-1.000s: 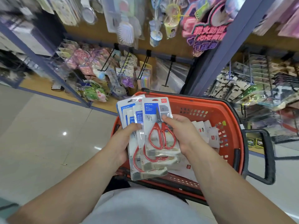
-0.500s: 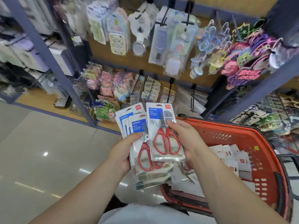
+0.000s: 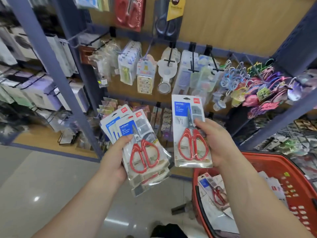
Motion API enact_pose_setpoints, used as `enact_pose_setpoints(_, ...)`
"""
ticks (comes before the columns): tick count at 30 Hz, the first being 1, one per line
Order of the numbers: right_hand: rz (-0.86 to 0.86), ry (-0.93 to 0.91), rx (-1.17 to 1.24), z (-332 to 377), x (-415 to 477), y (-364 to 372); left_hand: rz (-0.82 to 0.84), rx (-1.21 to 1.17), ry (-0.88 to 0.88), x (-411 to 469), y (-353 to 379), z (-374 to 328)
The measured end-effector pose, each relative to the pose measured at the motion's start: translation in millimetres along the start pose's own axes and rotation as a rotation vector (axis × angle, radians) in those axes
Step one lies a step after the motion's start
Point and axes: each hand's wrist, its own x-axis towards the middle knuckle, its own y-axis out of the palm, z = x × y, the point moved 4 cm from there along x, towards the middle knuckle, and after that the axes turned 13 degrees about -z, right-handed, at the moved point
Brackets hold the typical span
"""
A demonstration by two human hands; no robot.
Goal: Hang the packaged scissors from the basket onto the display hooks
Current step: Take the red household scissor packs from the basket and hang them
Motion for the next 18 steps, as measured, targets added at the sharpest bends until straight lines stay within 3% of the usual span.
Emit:
enact_pose_setpoints(8, -0.098, -0.281, -0.038, 53.3, 51.8, 11.4, 0.144, -0.025, 0.081, 1.7, 78.9, -73.5)
enact_pose_setpoints(18, -0.035, -0.553, -0.085, 144.8, 112.0, 38.8, 0.323, -0.113, 0.244, 4.4, 189.1, -137.1)
